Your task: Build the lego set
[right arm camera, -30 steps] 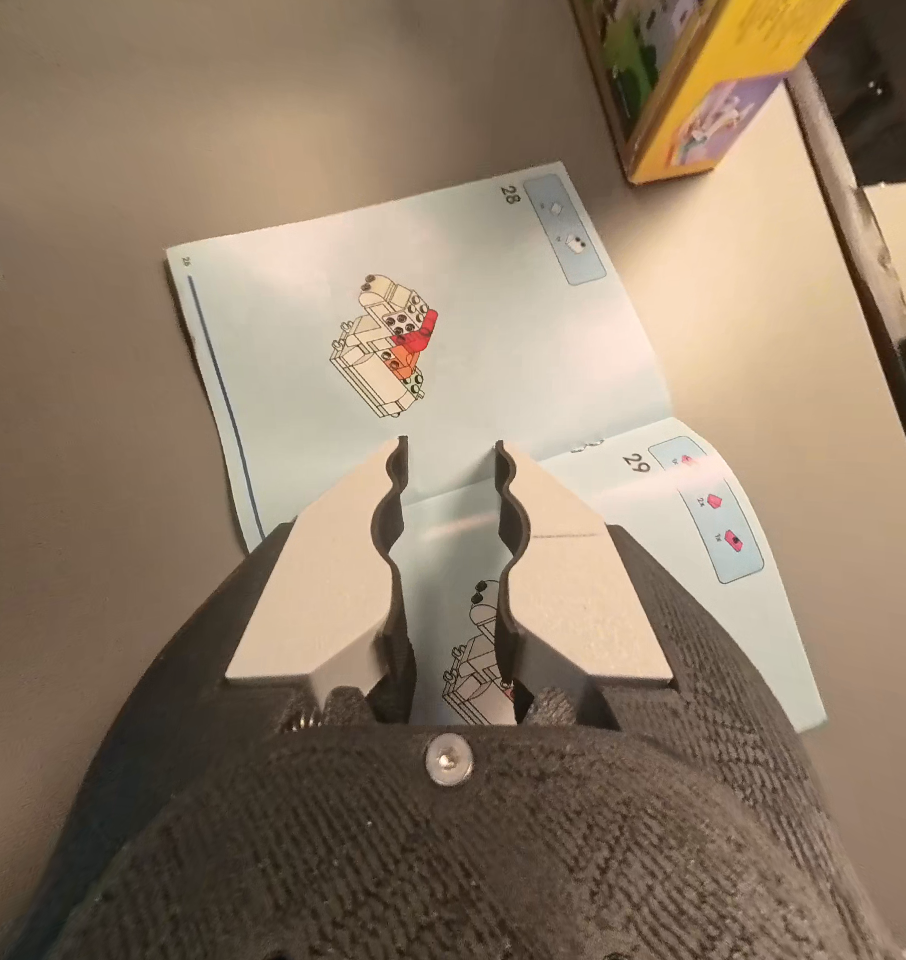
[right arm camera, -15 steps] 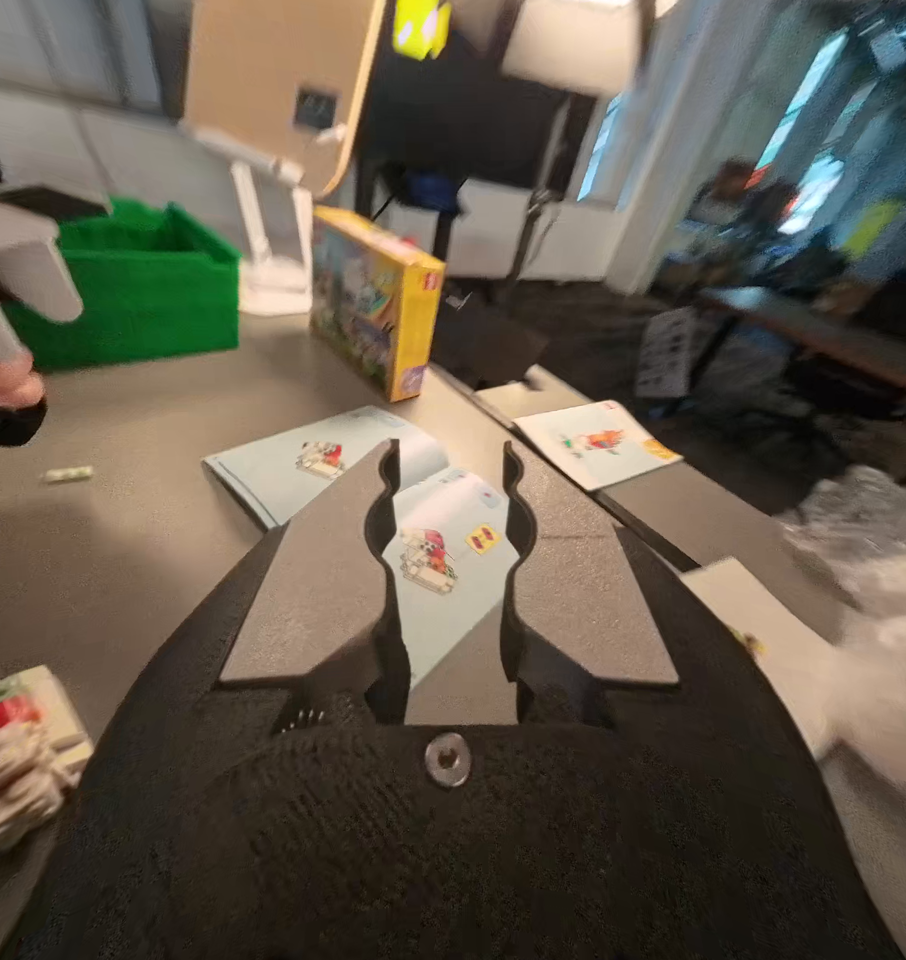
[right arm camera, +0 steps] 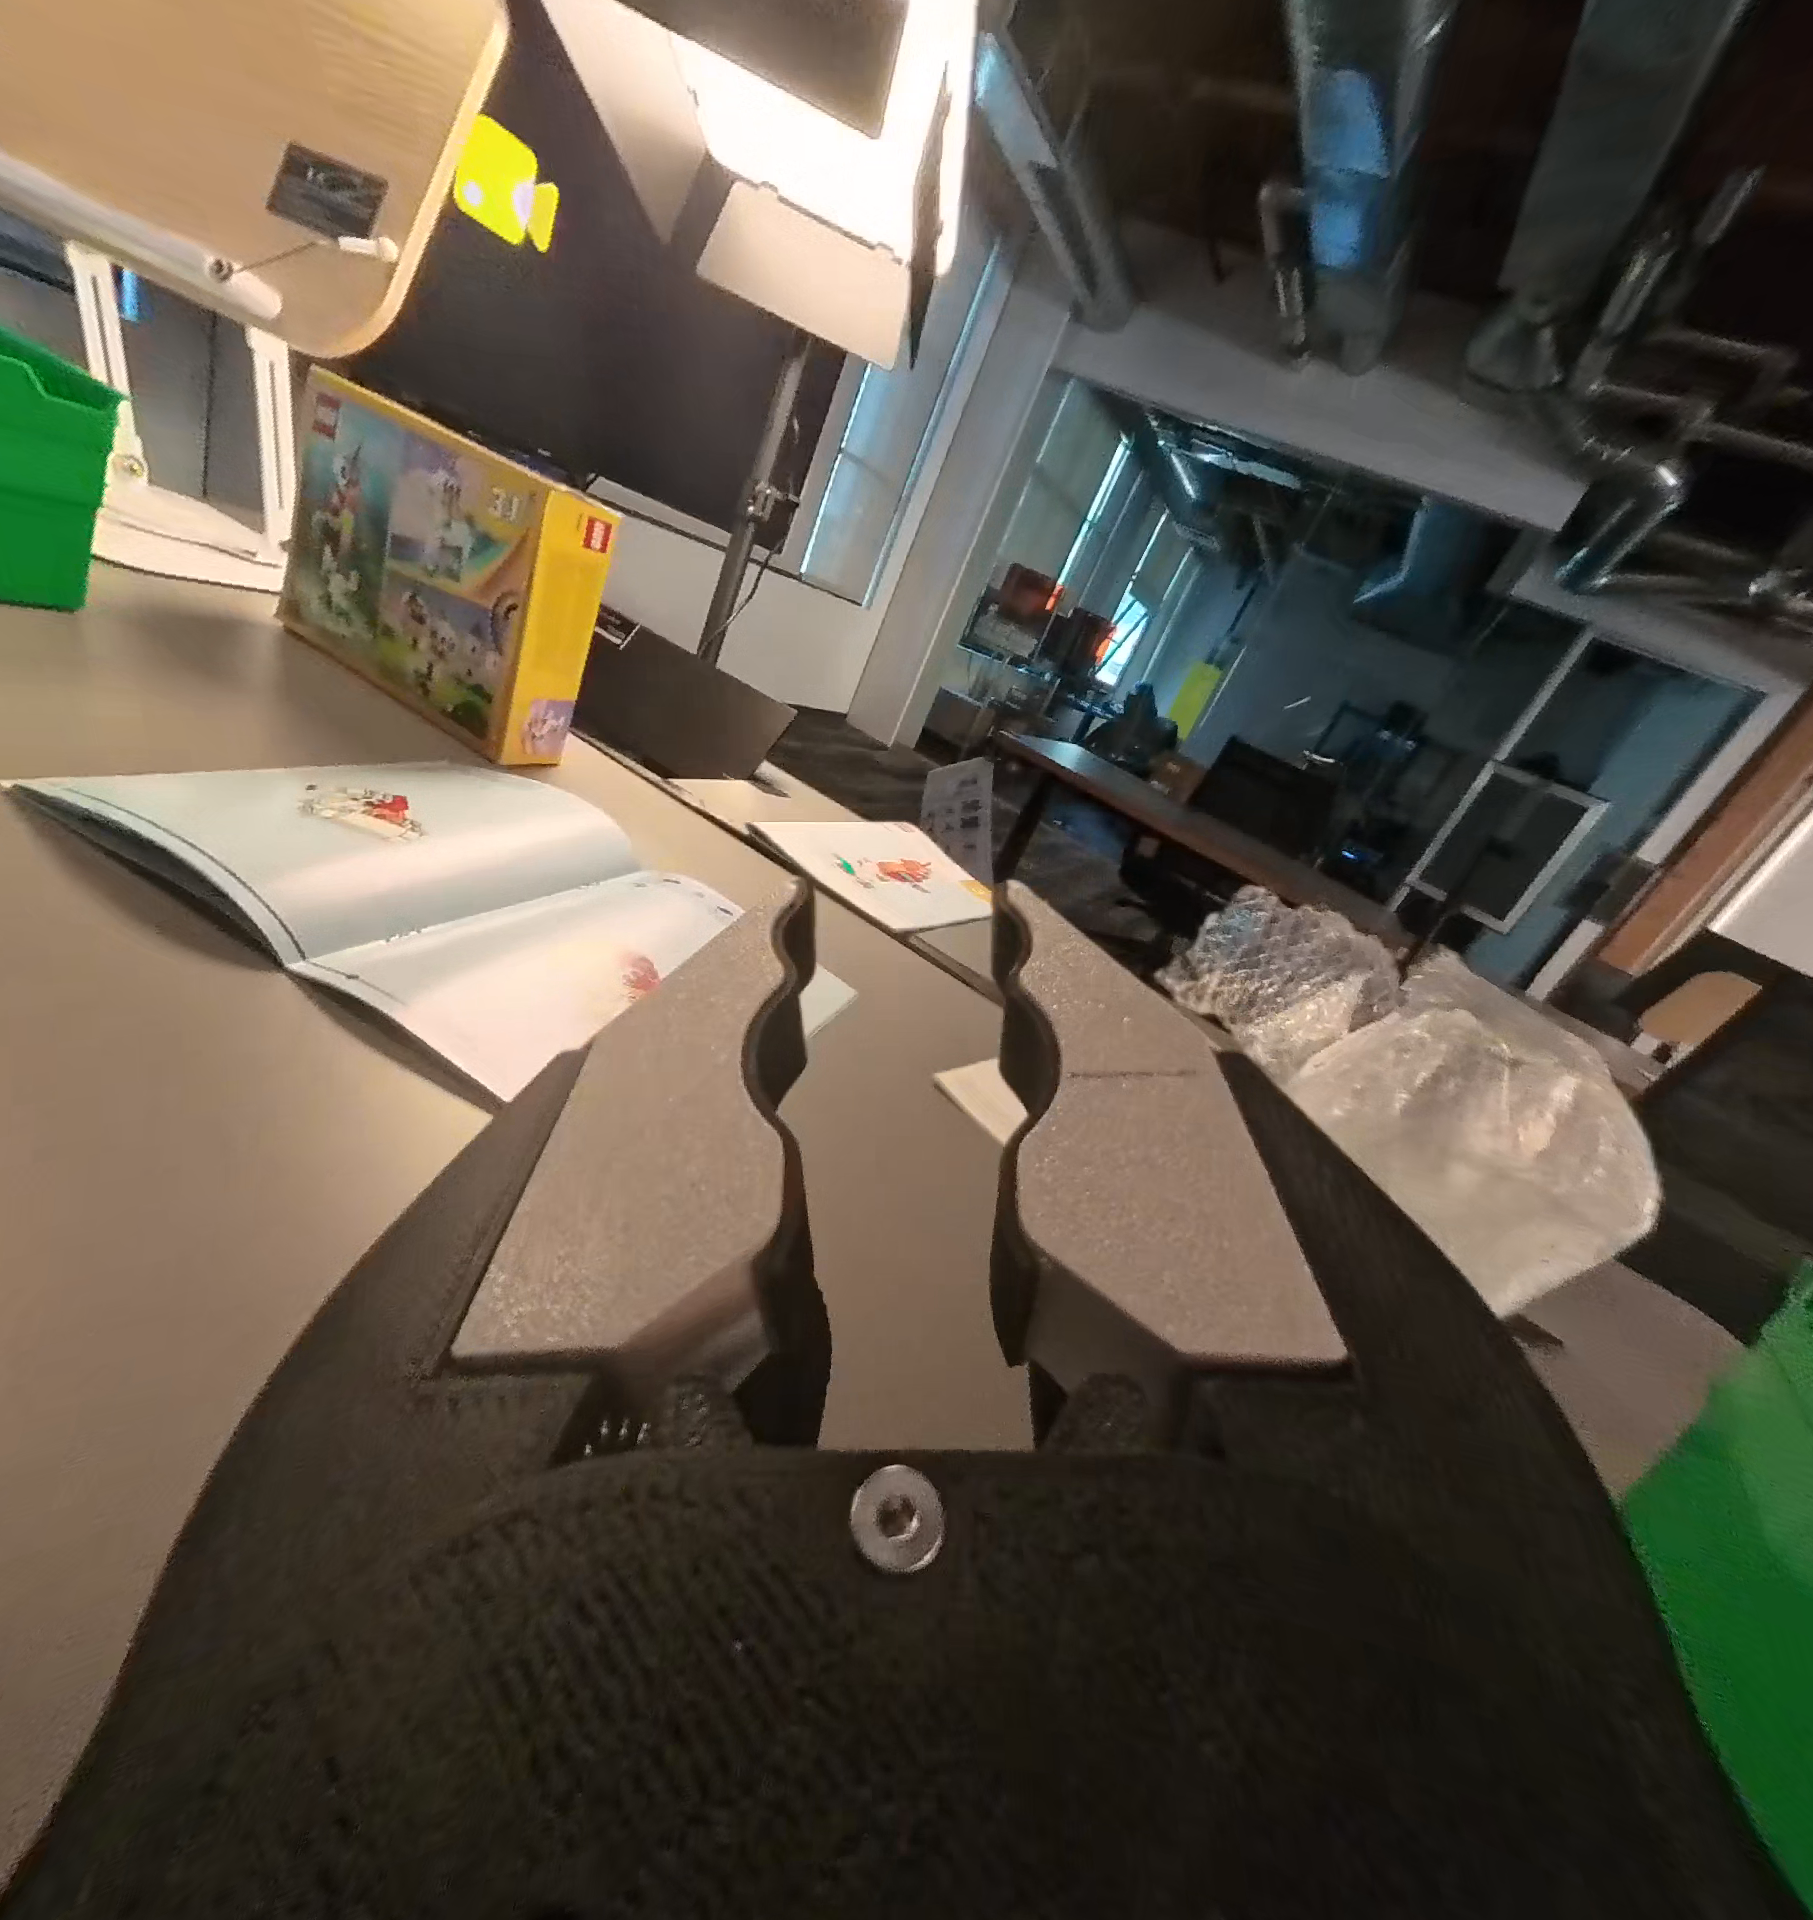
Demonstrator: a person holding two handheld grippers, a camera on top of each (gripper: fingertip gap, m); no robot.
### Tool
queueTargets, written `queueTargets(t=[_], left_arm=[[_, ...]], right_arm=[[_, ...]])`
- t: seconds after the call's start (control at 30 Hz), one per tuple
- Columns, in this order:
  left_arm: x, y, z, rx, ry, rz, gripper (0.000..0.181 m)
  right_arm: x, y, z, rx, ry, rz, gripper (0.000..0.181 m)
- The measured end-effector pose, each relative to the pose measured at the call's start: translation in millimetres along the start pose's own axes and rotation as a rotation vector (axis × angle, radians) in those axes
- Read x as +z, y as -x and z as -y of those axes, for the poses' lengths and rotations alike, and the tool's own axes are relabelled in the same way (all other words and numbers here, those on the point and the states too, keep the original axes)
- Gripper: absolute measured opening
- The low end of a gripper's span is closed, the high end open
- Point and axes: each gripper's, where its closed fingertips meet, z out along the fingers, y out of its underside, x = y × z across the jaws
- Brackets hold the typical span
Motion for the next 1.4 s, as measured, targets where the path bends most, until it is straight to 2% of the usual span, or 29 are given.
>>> queueTargets(t=[0.23, 0.57, 0.7, 0.8, 0.87, 0.97, 1.13, 1.2, 1.27, 1.33, 1.4], left_arm=[[2.9, -0.9, -9.1, -0.012, 0.038, -0.019, 0.034], [3.7, -2.5, -13.7, 0.052, 0.067, -0.021, 0.034], [-1.0, -5.0, 5.8, 0.135, 0.032, -0.020, 0.025], [-16.6, 5.9, 41.3, 0.142, 0.027, 0.059, 0.034], [-42.2, 23.1, 63.6, 0.114, 0.020, 0.172, 0.035], [-100.0, 60.1, 81.6, 0.046, 0.041, 0.364, 0.034], [-241.8, 154.0, 77.5, -0.062, 0.209, 0.827, 0.034], [-295.7, 182.9, 67.7, -0.165, 0.251, 0.966, 0.035], [-329.0, 202.6, 50.2, -0.272, 0.299, 0.999, 0.036], [-344.2, 218.2, 20.0, -0.367, 0.417, 0.967, 0.036], [-347.2, 226.6, -23.4, -0.478, 0.629, 0.876, 0.033]], right_arm=[[8.9, 22.9, -8.0, -0.116, 0.050, 0.081, 0.030], [8.4, 34.9, -8.9, -0.131, 0.047, 0.144, 0.028], [1.9, 21.1, -4.0, -0.130, 0.020, 0.071, 0.033], [-3.5, 14.7, -4.4, -0.117, 0.024, 0.049, 0.032], [-6.0, 10.7, -4.1, -0.098, 0.021, 0.037, 0.031], [-6.8, 6.9, -4.8, -0.075, 0.024, 0.025, 0.031], [-6.1, 4.0, -6.6, -0.090, 0.037, 0.002, 0.030], [-6.5, -1.0, -6.2, -0.112, 0.040, -0.038, 0.034], [-7.4, -5.8, -4.8, -0.131, 0.037, -0.076, 0.035], [-6.8, -6.6, -5.5, -0.135, 0.044, -0.084, 0.035], [-4.5, -4.8, -8.1, -0.148, 0.062, -0.080, 0.035]])
